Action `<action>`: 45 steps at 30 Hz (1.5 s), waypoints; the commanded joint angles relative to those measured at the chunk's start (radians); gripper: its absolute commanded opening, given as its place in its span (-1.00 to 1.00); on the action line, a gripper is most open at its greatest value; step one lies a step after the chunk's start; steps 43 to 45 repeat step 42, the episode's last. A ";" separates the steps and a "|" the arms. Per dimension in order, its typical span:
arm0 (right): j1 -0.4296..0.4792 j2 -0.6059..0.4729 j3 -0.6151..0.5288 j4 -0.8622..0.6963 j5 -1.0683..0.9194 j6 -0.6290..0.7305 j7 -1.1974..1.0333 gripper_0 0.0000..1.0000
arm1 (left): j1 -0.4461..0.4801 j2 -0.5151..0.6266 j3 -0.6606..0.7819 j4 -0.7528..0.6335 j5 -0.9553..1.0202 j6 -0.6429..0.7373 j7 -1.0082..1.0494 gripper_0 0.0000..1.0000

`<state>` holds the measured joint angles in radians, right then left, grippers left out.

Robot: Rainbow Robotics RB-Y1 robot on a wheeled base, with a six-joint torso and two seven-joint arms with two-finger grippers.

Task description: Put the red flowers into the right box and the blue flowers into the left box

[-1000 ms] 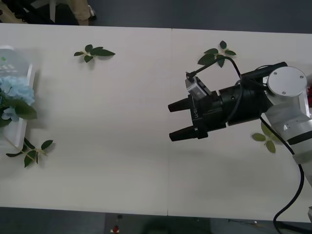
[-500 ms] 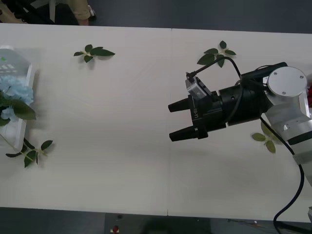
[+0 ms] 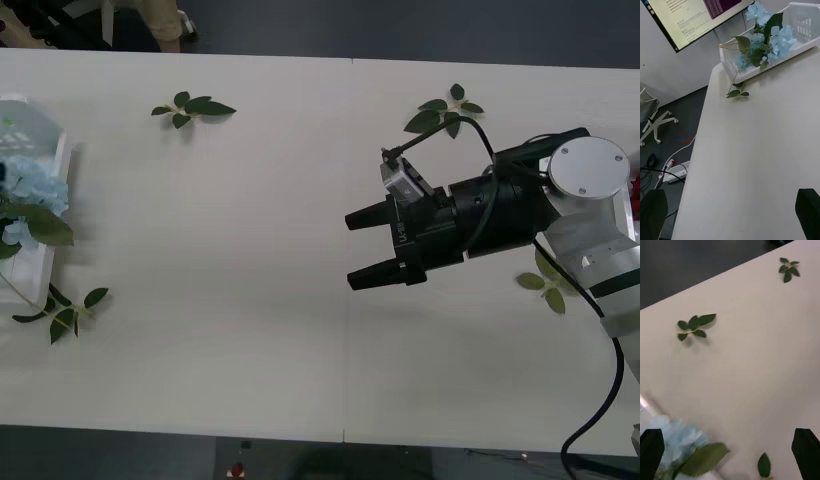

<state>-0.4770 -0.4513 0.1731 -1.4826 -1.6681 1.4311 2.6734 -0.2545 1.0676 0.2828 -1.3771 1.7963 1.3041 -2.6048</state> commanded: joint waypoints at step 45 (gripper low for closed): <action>-0.008 -0.013 -0.006 -0.028 0.005 0.003 0.032 1.00 | 0.012 -0.799 -0.157 -0.329 -0.017 0.020 -0.100 1.00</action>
